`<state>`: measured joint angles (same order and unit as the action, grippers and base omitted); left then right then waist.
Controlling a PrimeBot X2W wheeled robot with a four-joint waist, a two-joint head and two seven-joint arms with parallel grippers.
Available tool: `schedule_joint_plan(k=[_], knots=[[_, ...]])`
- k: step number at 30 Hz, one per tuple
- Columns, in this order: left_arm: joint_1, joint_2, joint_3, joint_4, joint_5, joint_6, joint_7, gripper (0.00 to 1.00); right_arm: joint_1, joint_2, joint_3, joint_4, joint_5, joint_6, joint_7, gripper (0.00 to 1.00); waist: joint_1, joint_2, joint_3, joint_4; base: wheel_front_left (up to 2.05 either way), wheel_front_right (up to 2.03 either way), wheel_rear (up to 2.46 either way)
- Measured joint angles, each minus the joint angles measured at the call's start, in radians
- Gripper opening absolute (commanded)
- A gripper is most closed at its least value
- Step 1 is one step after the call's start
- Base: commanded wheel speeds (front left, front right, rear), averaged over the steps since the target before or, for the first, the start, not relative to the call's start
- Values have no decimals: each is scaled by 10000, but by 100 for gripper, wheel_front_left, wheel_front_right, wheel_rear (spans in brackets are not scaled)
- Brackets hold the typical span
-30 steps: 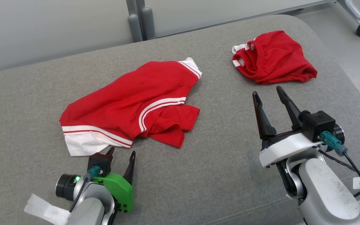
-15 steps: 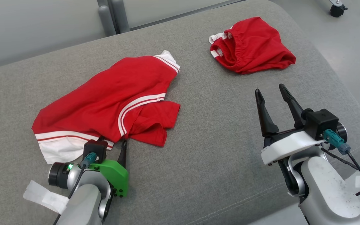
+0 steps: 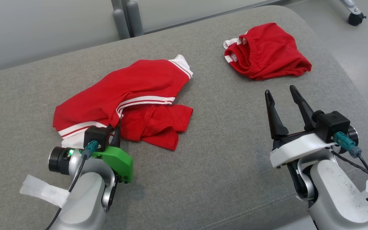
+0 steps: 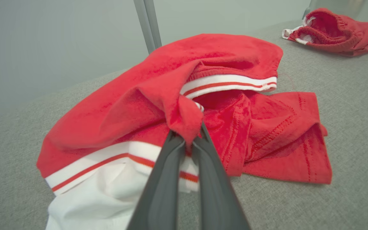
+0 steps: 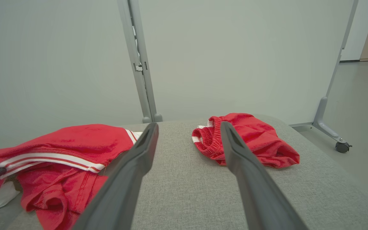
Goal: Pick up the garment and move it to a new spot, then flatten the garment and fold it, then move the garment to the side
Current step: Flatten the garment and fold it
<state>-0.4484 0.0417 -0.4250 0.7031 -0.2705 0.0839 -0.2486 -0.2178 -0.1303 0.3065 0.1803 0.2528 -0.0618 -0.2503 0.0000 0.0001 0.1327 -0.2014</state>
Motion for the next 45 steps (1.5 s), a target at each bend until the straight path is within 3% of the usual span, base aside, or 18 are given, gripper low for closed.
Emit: schedule_joint_plan(k=[4,8,13,19,24,32,45], knots=[[-159,-2,-232,-495,29,-59,0,0,16,17,71,19,-12,2,0,100,0,0,-126,160,0,0,0],[-337,-21,-491,-972,-142,-541,0,0,16,56,199,50,-58,88,0,100,0,-1,-219,226,0,0,0],[-700,-35,-980,-2031,-1695,-1227,-2,0,16,82,288,159,-58,146,-2,100,0,0,-257,165,0,0,0],[-1522,-38,-1221,-3647,-3478,-1522,-4,0,16,207,445,282,-58,244,-8,100,0,0,-241,-61,0,0,0],[-2647,-52,-1101,-4836,-4222,-1438,-35,0,17,224,324,297,-54,249,-13,100,0,0,-182,-116,0,0,0],[-3277,-81,-1296,-4562,-4211,-802,-25,0,0,393,715,520,-56,416,-13,100,0,0,-258,-232,0,0,0],[-5116,-127,-2234,-5576,-5440,136,0,0,-217,658,1524,1060,-36,734,-13,100,0,0,-289,-1304,0,0,0]])
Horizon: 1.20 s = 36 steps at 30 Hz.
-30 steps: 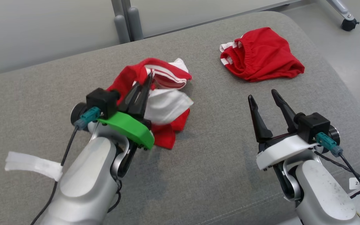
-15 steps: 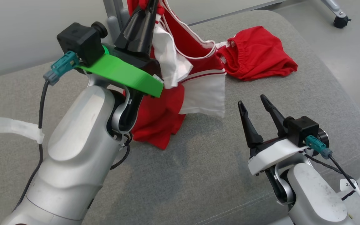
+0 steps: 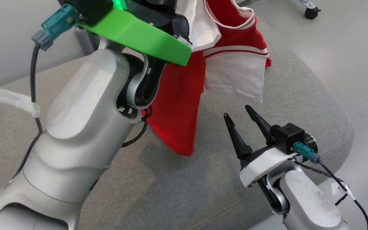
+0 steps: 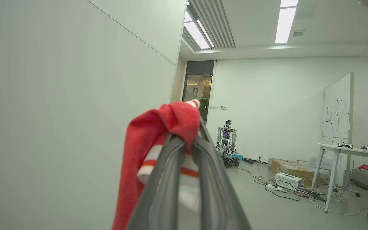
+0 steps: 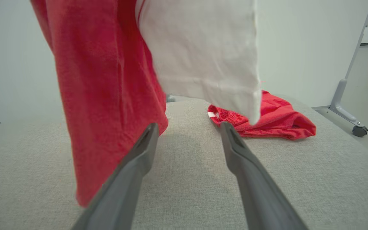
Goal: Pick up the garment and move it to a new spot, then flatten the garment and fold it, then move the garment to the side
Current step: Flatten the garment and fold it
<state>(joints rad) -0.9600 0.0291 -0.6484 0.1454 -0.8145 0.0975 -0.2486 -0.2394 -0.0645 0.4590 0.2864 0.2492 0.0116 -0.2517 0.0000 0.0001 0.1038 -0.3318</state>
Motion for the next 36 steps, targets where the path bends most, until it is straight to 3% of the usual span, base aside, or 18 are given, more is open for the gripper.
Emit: schedule_joint_plan(k=[4,8,11,13,18,24,33,34,35,36], knots=[[-149,-69,165,453,-107,213,-33,0,4,-6,-270,-63,77,-73,0,100,0,0,65,-255,0,0,0],[183,-92,899,2033,330,274,-33,0,3,-12,-621,-184,109,-226,0,100,0,0,240,-222,0,0,0],[923,13,1300,3051,642,274,-31,0,1,-13,-832,-297,163,-318,-2,100,0,0,370,-11,0,0,0],[1760,401,1741,4008,886,272,-29,0,-5,-42,-1011,-372,161,-366,-2,100,0,0,512,287,0,0,0],[2907,750,2353,5081,993,272,-29,0,-54,-201,-1197,-389,159,-430,-2,100,0,0,699,880,0,0,0],[3457,359,3089,5196,1032,272,-29,0,-92,-384,-1237,-35,144,-420,0,100,0,-1,802,1669,0,0,0],[4376,270,4194,4454,1170,272,-29,0,-20,-616,-1266,529,144,-382,-2,100,0,0,705,2750,0,0,0],[4597,272,4255,4353,1170,272,-29,0,-20,-604,-1243,566,144,-382,0,100,0,0,683,2843,0,0,0],[6723,251,5267,3793,1172,272,-29,0,38,-614,-1260,840,148,-295,-2,100,0,0,404,3316,0,0,0],[6847,251,5350,3806,1197,272,-29,0,36,-596,-1214,882,148,-290,0,100,0,-1,369,3337,0,0,0]])
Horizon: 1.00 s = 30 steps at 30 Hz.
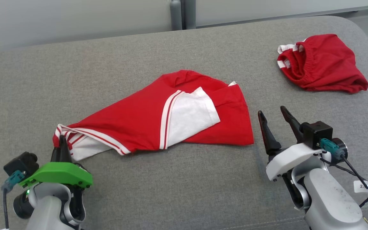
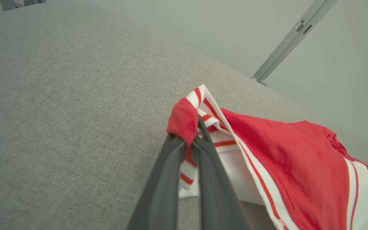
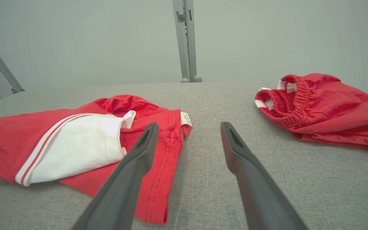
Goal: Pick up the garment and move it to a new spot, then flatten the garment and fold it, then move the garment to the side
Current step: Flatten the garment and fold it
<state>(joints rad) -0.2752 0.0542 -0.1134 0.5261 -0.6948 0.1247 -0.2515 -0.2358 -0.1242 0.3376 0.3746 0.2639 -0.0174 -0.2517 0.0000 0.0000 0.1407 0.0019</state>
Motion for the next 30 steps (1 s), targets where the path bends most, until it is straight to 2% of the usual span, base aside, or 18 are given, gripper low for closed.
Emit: schedule_joint_plan(k=[4,5,6,7,8,14,21,25,30], knots=[[314,15,307,46,230,0,0,0,0,81,240,176,0,171,0,100,0,0,-128,6,0,0,0],[342,13,313,33,257,0,0,3,-1,96,253,219,0,174,0,100,0,0,-143,-9,0,0,0],[345,8,322,19,295,0,0,44,-1,90,263,268,0,188,2,100,0,0,-150,-22,0,0,0],[345,12,314,10,330,0,0,79,-1,75,280,328,-2,197,8,100,0,0,-154,-34,0,0,0],[348,12,313,-10,410,0,0,100,-1,54,297,389,-2,244,21,100,0,0,-154,-46,0,0,0],[498,73,360,-600,1072,0,-2,100,-11,33,293,535,-2,278,31,100,0,0,-96,-73,0,0,0],[510,320,-709,-1881,2788,-119,-4,100,-34,52,286,660,0,290,31,100,0,0,-10,-30,0,0,0],[737,148,-1116,-2102,2963,-198,-4,100,-63,54,284,723,0,347,31,100,0,0,-8,-30,0,0,0],[1060,144,-598,-2119,2947,-174,-2,100,-135,59,282,761,2,349,31,100,0,0,-7,-52,0,0,0]])
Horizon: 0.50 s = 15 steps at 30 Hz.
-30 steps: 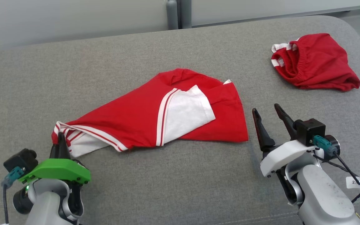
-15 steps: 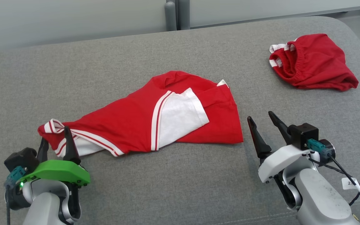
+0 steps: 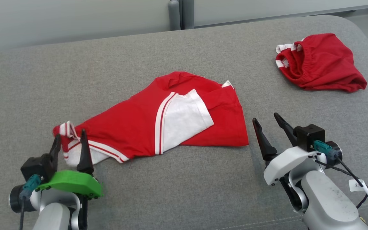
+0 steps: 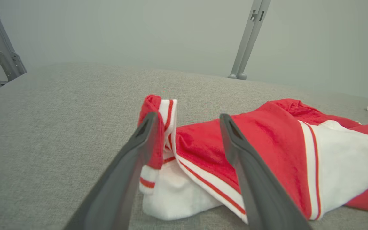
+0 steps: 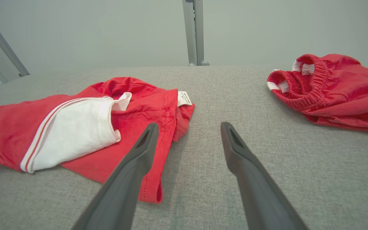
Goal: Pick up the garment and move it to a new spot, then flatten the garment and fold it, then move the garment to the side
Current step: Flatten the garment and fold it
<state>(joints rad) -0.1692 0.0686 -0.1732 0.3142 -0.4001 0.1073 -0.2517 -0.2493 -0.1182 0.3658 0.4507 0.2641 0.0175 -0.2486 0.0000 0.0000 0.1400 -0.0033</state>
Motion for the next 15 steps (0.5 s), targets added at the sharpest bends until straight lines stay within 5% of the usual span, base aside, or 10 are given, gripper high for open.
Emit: schedule_joint_plan(k=[10,15], knots=[[700,169,1344,0,10,90,0,100,-80,-4,-111,105,15,-4,-2,100,0,0,28,-5,0,0,0],[715,196,280,-176,777,48,0,100,-90,2,-107,138,15,0,-2,100,0,0,21,45,0,0,0]])
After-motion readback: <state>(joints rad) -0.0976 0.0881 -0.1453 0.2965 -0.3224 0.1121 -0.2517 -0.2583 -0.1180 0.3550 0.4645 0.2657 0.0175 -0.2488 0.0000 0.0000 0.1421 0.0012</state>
